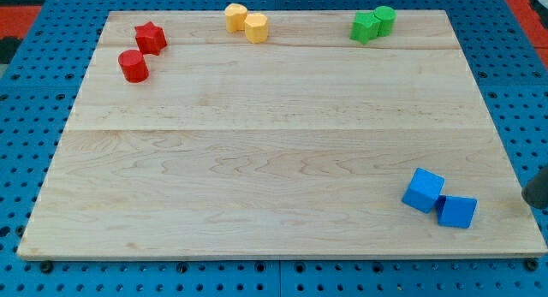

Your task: Separate the blue triangle from the blue cube

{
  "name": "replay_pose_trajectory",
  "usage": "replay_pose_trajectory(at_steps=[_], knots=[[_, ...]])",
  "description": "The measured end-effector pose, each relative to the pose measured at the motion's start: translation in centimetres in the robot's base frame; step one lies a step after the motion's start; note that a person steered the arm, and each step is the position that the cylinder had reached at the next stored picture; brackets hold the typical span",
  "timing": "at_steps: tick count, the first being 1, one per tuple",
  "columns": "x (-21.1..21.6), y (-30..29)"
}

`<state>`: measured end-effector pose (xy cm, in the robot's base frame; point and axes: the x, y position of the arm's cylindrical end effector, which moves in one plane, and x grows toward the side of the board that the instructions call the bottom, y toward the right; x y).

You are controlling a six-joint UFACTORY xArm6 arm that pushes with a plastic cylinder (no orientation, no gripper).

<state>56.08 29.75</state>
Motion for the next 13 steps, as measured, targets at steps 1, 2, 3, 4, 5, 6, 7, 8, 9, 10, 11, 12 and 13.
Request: replay_pose_trajectory(at_steps=[1, 2, 3, 4, 5, 6, 7, 8, 9, 10, 11, 12, 13], knots=[[0.0, -0.2], [0.0, -0.3], [0.0, -0.3], [0.1, -0.3], [0.2, -0.3], [0.2, -0.3], [0.2, -0.3], [1.2, -0.1], [5.5, 1.0], [5.2, -4.8], [1.0, -8.4], [1.3, -10.0], [3.0, -10.8]])
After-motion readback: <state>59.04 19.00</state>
